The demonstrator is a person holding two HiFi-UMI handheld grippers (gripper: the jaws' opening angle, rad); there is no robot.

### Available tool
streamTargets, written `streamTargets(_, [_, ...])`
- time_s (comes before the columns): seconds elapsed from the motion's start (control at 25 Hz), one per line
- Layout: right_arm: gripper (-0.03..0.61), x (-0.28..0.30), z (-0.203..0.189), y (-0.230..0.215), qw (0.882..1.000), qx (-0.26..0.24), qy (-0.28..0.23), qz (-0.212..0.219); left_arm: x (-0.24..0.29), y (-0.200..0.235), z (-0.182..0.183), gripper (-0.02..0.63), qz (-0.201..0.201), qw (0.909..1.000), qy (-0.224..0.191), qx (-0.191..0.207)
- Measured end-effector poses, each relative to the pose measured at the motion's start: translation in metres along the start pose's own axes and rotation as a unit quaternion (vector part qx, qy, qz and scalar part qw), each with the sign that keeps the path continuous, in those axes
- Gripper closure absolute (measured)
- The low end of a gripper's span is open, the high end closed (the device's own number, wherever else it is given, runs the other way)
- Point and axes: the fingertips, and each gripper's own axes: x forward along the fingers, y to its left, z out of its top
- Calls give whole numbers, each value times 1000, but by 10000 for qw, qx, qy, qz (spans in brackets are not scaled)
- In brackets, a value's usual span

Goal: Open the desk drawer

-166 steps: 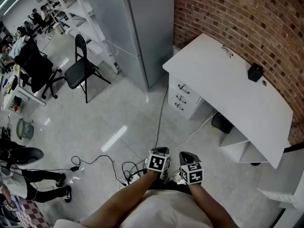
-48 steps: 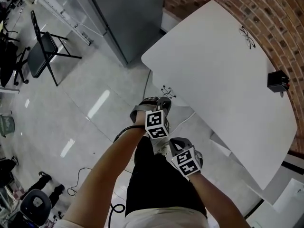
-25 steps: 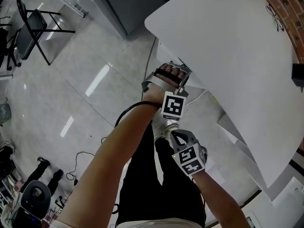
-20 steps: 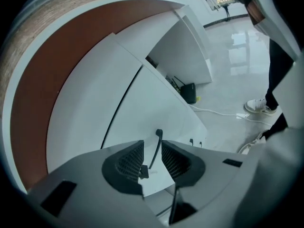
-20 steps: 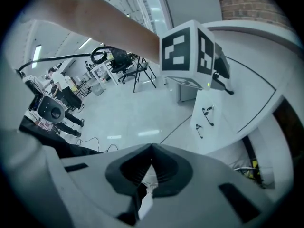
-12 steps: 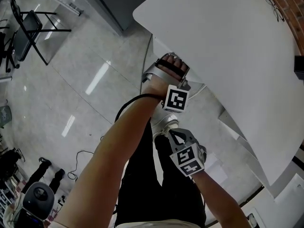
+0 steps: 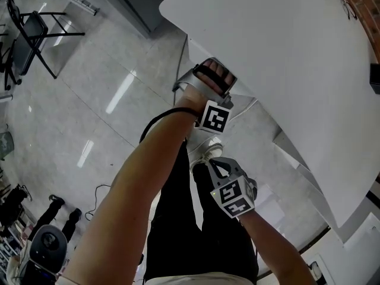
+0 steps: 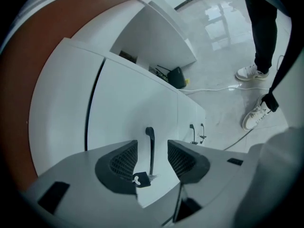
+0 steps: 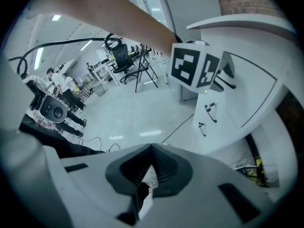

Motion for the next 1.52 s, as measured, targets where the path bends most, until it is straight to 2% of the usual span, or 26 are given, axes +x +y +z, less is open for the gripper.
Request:
streamTargets(0.08, [563,2,2,1,10000,-15,4,11,0,3,0,430,61,9998,105,-179])
streamTargets(0.16, [563,5,3,3,10000,-42,9,22,1,9,-1,506,168,9990,302,-290])
streamTargets(0.24, [563,6,3,4,10000,-48,22,21,1,8,0,519,141,9987,464,-131])
streamTargets(0.32, [563,6,2,5,10000,-41,34,26,0,-8,-1,588,-121,9986,515,26])
streamTargets(0.4, [563,5,0,8,10000,-23,44,39,-1,-29,-14,609,-386,9967,667,-272])
streamTargets(0.48, [563,5,-2,10,10000,6,23,65,-5,-31,-33,609,-168,9949,787,-600])
streamTargets(0.64, [563,9,-13,10,9999,57,90,116,-19,-10,-49,609,495,9938,622,-779])
streamTargets(0.84, [563,12,-9,10,9998,4,94,153,-22,11,-68,607,611,9932,466,-872])
streamTargets(0.96, [563,13,-4,9,9999,28,51,142,-22,19,-70,602,550,9949,286,-796])
streamTargets(1.08, [563,14,1,6,9999,37,17,127,-20,22,-66,531,439,9968,77,-664])
streamTargets(1.16, [563,15,2,4,9999,64,20,130,-14,7,-59,529,-8,9971,-105,-754])
streamTargets(1.24, [563,16,1,4,9998,100,24,142,-7,-3,-56,529,-289,9968,-186,-718])
streamTargets(1.36, [563,15,2,3,9998,139,-3,155,0,-1,-49,529,-379,9970,-329,-586])
streamTargets(1.44, [563,15,3,3,9997,174,-10,164,4,-1,-39,528,-448,9947,-579,-725])
streamTargets(1.52, [563,15,3,2,9996,206,-23,178,4,-1,-40,531,-481,9944,-660,-668])
